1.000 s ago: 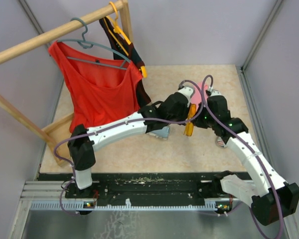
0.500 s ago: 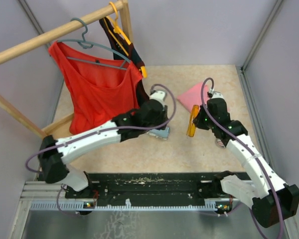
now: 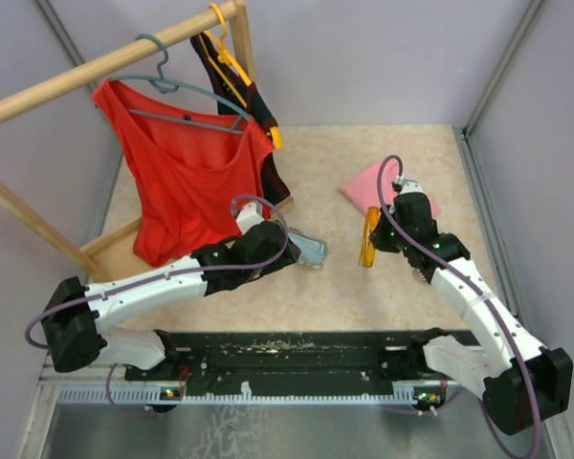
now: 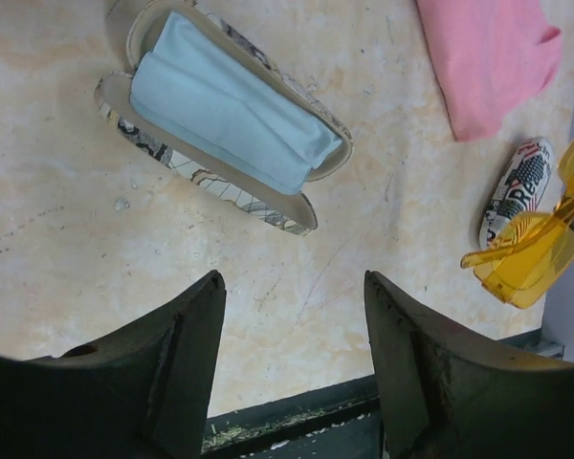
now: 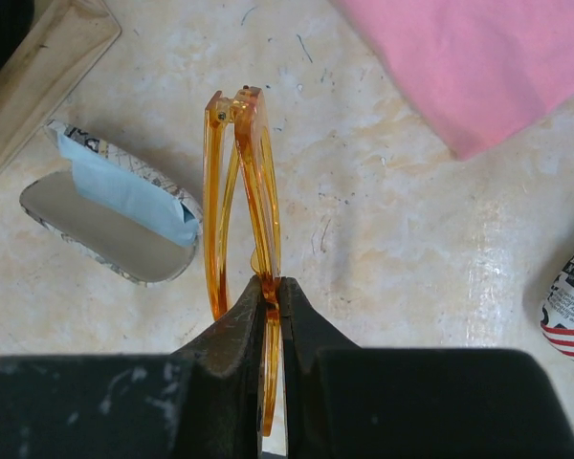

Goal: Organize the sunglasses
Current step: Adjust the sunglasses case at the center of the board.

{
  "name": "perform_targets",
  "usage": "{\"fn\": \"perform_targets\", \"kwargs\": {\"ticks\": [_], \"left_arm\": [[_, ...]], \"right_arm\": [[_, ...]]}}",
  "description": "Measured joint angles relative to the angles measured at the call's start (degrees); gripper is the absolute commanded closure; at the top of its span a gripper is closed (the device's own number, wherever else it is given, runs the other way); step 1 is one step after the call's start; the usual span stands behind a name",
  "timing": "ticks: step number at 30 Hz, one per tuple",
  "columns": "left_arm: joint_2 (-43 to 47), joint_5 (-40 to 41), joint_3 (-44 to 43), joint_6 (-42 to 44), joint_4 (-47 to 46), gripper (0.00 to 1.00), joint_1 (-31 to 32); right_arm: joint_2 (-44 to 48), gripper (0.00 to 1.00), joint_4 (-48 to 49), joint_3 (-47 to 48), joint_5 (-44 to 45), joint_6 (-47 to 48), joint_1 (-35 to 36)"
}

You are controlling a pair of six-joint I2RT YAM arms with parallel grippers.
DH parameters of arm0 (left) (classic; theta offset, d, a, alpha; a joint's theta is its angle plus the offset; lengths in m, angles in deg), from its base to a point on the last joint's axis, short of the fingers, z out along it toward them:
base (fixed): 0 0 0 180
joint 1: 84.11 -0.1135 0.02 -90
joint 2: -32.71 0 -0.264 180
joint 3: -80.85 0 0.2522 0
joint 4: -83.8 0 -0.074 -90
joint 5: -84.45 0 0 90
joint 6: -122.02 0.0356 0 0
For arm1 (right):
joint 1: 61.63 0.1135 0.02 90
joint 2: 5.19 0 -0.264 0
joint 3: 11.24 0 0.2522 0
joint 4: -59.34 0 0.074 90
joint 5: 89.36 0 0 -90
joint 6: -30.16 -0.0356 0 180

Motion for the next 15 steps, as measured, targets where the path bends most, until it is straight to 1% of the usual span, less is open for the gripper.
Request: {"fn": "perform_targets", "kwargs": {"ticks": [6, 10, 13, 15], "left_arm": [[-4.2, 1.1, -0.1, -13.7, 2.5, 0.31, 0.0], [-8.0, 1.2, -0.1, -19.3, 2.4, 0.31, 0.0], [-9.8, 1.8, -0.1, -21.8, 2.2, 0.31, 0.0], [-11.2, 3.1, -0.1, -24.2, 1.6, 0.32, 0.0]], "right_arm": [[0.2, 1.0, 0.2, -0.9, -0.5, 0.7, 0.0], [0.2, 1.0, 0.2, -1.2, -0.9, 1.1, 0.0], [0.5, 1.0, 0.2, -1.2, -1.1, 1.4, 0.0], [0.6, 1.0, 0.2, -1.2, -1.1, 1.7, 0.0]]}}
